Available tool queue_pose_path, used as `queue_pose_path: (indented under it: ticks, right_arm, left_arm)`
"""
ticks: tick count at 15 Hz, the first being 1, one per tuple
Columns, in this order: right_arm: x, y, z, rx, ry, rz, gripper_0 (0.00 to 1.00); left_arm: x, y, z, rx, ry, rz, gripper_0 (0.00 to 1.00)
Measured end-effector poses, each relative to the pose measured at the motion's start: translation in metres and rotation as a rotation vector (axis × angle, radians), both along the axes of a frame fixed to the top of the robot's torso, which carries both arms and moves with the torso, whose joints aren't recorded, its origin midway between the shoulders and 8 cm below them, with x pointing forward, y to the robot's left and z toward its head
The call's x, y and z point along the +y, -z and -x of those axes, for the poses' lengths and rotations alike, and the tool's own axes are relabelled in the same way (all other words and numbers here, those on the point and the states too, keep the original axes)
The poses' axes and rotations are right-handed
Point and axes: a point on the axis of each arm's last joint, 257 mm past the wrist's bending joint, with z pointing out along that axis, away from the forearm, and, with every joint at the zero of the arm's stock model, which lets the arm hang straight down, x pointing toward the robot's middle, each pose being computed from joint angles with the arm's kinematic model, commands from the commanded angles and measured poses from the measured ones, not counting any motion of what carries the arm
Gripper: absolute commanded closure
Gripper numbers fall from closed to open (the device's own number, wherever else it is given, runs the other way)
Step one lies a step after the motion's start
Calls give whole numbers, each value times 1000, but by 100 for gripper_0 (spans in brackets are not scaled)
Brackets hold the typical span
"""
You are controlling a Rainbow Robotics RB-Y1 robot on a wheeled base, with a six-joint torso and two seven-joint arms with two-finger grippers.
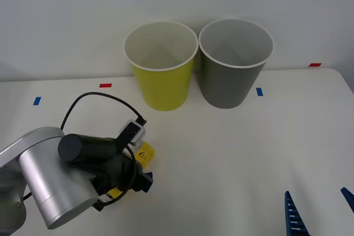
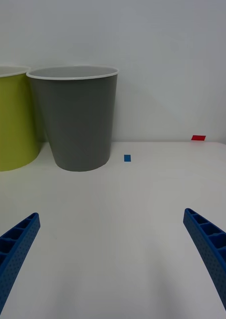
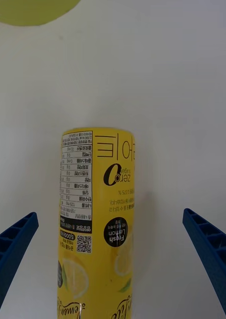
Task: Put cans in the gray bin and PET bottles in the light green bin.
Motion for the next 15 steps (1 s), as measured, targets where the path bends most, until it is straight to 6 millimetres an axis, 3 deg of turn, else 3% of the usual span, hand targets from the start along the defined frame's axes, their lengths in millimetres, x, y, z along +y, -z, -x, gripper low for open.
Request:
queue_pose_path:
  ticks: [7, 15]
  right_arm:
    - [0, 0, 0, 0, 0, 0, 0]
    - [0, 0, 0, 0, 0, 0, 0]
  left_arm:
    - [-9, 15, -21, 40, -4, -30, 0]
    - [12, 27, -30, 96, -50, -105, 0]
